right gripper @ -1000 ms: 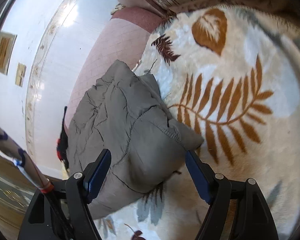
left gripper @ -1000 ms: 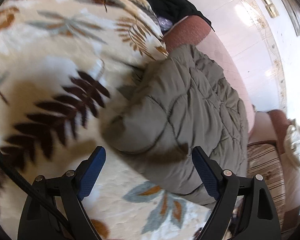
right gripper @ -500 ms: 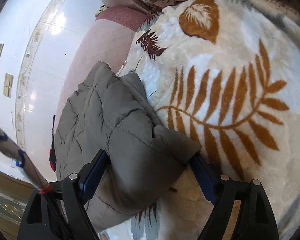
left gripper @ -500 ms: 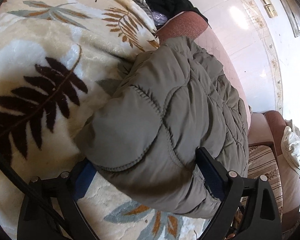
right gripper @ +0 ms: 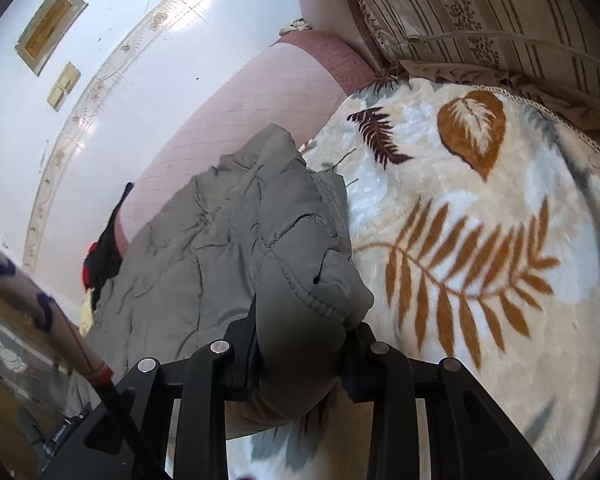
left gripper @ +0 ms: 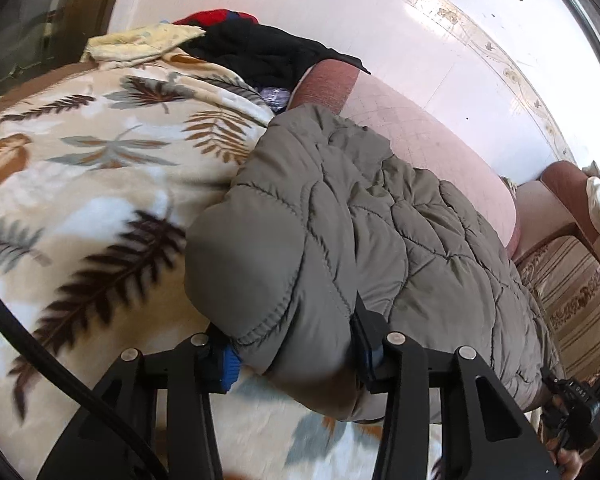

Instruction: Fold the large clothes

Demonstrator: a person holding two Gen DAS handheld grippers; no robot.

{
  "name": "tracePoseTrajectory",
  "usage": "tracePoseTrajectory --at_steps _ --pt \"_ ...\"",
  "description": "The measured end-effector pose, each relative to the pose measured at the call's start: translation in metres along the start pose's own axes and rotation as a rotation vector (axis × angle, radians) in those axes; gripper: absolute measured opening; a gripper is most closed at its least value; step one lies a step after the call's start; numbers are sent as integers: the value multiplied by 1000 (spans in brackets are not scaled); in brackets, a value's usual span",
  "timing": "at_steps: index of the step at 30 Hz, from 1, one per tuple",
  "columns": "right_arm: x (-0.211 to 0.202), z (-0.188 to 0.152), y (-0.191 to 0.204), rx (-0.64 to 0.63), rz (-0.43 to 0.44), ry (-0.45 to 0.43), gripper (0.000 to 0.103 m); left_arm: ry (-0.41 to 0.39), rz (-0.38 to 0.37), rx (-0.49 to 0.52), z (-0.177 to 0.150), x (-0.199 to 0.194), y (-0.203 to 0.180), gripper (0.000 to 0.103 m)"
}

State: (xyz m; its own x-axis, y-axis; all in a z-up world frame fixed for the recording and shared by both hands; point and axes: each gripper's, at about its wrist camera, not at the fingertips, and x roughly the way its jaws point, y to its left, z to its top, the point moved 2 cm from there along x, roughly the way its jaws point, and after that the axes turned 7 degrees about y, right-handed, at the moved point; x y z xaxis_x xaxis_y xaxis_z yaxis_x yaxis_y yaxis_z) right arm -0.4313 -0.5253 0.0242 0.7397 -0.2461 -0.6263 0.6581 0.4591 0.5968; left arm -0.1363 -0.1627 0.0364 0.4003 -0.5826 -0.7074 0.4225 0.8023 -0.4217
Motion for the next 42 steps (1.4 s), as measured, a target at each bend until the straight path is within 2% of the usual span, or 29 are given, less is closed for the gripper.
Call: tracePoseTrajectory --at_steps 6,9,10,11,12,14,16,19,20,22,24,27,30,32,34,35,37,39,42 --pt "-43 -40 -3 -37 36 37 34 10 12 -33 -47 -52 29 45" --pt "-62 -65 -13 -50 42 57 34 26 18 -38 -68 -69 41 54" --pt "-66 -73 -19 -45 37 71 40 46 18 -60 -74 -71 49 62" --pt "-66 -76 -24 -29 33 86 44 67 7 -101 -78 -73 60 64" --pt "-67 -79 -33 5 33 109 55 79 -11 -133 -79 -74 68 64" --pt "-69 -80 -50 90 63 127 61 87 -44 -208 -83 -80 83 69" --pt "-77 -80 -61 150 97 115 64 38 -35 -239 -85 -96 93 70" --pt "-102 -81 -68 137 18 22 65 -97 58 -229 -86 -127 97 70" --pt "-112 -80 -68 119 -11 -18 65 -130 86 -207 -86 -133 92 70" --pt "-120 -79 -57 65 -12 -63 65 -141 106 -132 -82 -131 75 70" --pt "-120 -79 -27 -69 -14 -91 65 -144 115 5 -86 -122 39 71" --pt "-108 -91 25 -261 24 -82 65 -119 116 235 -100 -102 -22 74" --pt "-80 -109 70 -417 18 -31 65 -93 129 394 -115 -78 -68 78" --pt "-61 -119 90 -490 9 -6 65 -75 179 432 -120 -60 -82 80" --pt "-43 -126 102 -562 -47 4 65 -60 222 436 -119 -45 -83 85" --pt "-36 -129 102 -578 -72 15 65 -56 233 433 -118 -41 -81 92" --pt "-17 -134 93 -578 -110 78 71 -32 233 418 -116 -32 -73 95" --pt "-4 -134 80 -565 -123 120 73 -30 239 426 -118 -25 -71 96" --pt "-4 -138 77 -584 -129 117 78 -63 274 471 -125 -21 -75 96"
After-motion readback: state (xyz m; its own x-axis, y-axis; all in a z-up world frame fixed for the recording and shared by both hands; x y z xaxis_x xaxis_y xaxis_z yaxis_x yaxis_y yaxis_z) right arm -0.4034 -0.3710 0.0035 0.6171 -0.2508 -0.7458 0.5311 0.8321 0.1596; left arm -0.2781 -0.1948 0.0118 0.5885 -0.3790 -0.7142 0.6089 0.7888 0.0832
